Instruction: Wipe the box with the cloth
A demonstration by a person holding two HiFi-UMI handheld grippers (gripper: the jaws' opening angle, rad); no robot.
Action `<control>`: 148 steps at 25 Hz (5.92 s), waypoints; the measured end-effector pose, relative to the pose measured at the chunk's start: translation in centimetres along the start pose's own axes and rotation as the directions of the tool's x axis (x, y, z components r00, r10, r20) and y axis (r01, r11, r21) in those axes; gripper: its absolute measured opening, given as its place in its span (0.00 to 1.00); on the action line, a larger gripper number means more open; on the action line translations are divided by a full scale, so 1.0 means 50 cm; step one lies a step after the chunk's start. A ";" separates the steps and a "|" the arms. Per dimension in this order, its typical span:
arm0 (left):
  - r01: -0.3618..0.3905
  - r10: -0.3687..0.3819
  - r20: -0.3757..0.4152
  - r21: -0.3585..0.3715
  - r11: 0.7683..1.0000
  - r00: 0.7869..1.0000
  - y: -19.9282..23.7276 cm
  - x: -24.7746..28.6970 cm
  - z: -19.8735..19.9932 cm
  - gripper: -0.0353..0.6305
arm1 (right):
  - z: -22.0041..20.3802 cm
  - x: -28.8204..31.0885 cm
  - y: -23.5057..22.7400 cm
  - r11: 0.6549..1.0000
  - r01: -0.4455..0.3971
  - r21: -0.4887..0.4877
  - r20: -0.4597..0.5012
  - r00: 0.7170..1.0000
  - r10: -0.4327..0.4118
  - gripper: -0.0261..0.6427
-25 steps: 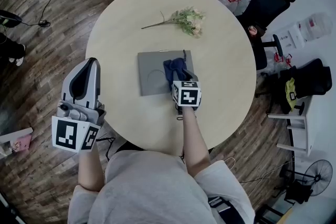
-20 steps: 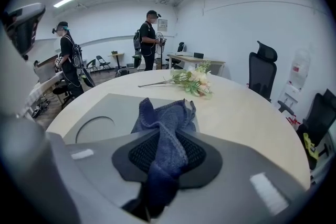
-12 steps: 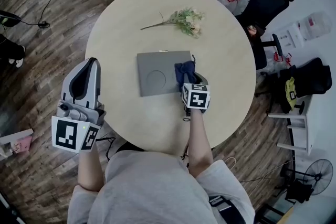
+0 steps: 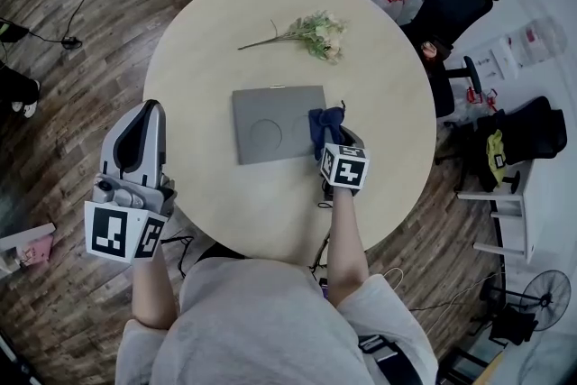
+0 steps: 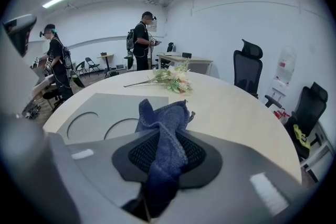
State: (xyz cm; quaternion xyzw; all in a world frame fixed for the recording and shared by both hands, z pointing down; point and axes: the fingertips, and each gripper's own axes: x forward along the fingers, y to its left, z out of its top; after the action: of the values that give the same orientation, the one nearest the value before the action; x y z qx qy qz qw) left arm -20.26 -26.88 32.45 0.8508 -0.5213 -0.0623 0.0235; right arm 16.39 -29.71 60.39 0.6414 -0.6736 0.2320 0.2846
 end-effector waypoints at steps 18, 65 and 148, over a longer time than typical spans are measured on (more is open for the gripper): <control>0.022 -0.022 0.011 0.003 1.000 1.000 -0.041 -0.014 0.006 0.06 | 0.040 -0.101 0.410 0.911 -0.410 -0.042 0.092 0.906 0.413 0.18; 0.084 -0.084 0.018 0.015 0.996 0.996 -0.119 -0.010 0.010 0.06 | -0.059 -0.064 0.047 0.993 -0.105 0.058 0.097 0.990 0.099 0.18; -0.051 0.027 0.166 0.141 0.989 0.986 -0.594 -0.301 0.140 0.06 | 0.090 -0.822 -0.082 0.944 -0.237 -0.232 0.742 0.585 0.329 0.19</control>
State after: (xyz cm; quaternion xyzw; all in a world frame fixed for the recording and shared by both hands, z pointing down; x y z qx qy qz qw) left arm -1.68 0.23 23.60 0.8318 -0.5413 -0.0936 -0.0798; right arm 20.70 -2.95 28.89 0.5465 -0.8346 -0.0589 -0.0372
